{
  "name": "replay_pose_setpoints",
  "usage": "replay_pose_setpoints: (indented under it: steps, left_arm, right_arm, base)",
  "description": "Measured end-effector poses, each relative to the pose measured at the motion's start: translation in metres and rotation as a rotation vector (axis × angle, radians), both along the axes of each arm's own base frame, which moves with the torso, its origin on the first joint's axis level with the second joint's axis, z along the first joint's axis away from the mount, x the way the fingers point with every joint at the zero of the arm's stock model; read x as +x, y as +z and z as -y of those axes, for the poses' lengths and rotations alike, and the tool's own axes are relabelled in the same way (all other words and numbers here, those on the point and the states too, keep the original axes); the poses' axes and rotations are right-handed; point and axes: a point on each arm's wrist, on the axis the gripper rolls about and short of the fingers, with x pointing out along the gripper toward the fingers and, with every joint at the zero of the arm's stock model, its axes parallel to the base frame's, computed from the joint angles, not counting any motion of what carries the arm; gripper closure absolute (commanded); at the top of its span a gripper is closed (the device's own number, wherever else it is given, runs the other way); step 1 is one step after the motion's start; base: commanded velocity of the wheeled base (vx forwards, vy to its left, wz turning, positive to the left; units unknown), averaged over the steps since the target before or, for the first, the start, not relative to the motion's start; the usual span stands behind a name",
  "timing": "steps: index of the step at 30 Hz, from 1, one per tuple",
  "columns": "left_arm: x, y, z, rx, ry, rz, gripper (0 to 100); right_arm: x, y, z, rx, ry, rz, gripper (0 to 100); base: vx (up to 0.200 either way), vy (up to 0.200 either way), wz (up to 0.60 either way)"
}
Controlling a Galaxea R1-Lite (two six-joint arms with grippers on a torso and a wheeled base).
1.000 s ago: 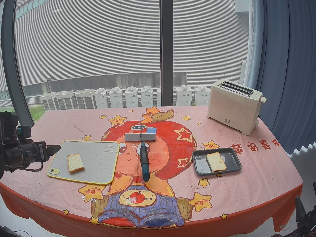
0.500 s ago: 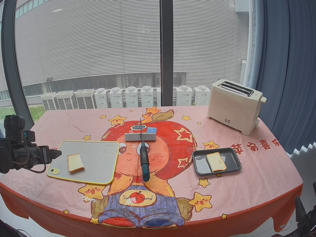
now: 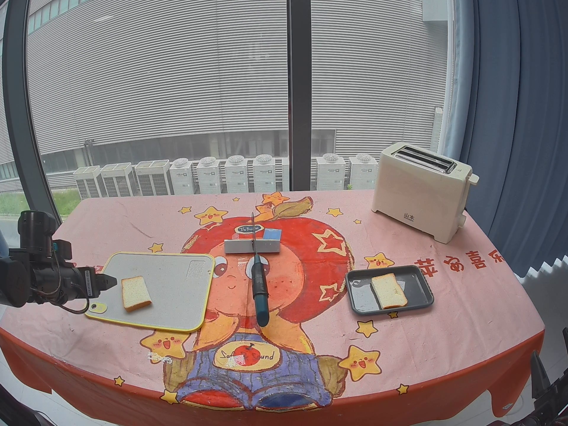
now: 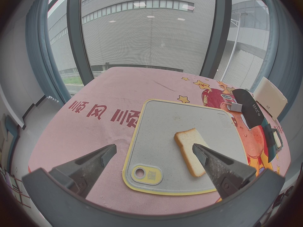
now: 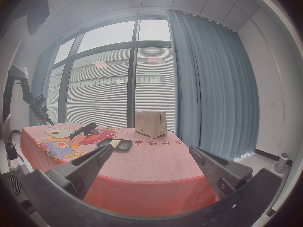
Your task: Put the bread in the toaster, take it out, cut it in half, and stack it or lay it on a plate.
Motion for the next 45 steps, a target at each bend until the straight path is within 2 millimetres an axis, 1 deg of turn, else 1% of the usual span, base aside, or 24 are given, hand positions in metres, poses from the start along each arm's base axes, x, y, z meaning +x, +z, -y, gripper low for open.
replay_pose_setpoints:
  steps: [5,14,24,31,39,45]
  left_arm:
    - [0.006,-0.005,-0.001,-0.003,-0.001,-0.018,0]
    - [0.016,-0.012,-0.002,0.003,-0.002,0.008,0]
    - [0.021,-0.025,-0.003,0.008,0.008,-0.033,0]
    - [0.022,-0.029,-0.002,0.006,0.004,-0.043,0]
    - [0.023,-0.027,-0.001,0.009,0.003,-0.025,0]
    - [0.022,-0.027,0.004,0.008,-0.015,-0.027,0]
  right_arm:
    - [0.000,0.000,0.000,0.000,0.000,0.000,0]
    - [0.000,0.000,0.000,0.000,0.000,0.000,0]
    - [0.000,0.000,0.000,0.000,0.000,0.000,0]
    - [0.000,0.000,0.000,0.000,0.000,0.000,0]
    - [0.000,0.000,0.000,0.000,0.000,0.000,0]
    - [0.000,0.000,0.000,0.000,0.000,0.000,0]
  base:
    - [0.000,0.000,0.00]
    - [0.000,0.000,0.00]
    - [0.000,0.000,0.00]
    - [0.000,0.000,0.00]
    - [0.000,0.000,0.00]
    - [0.000,0.000,0.00]
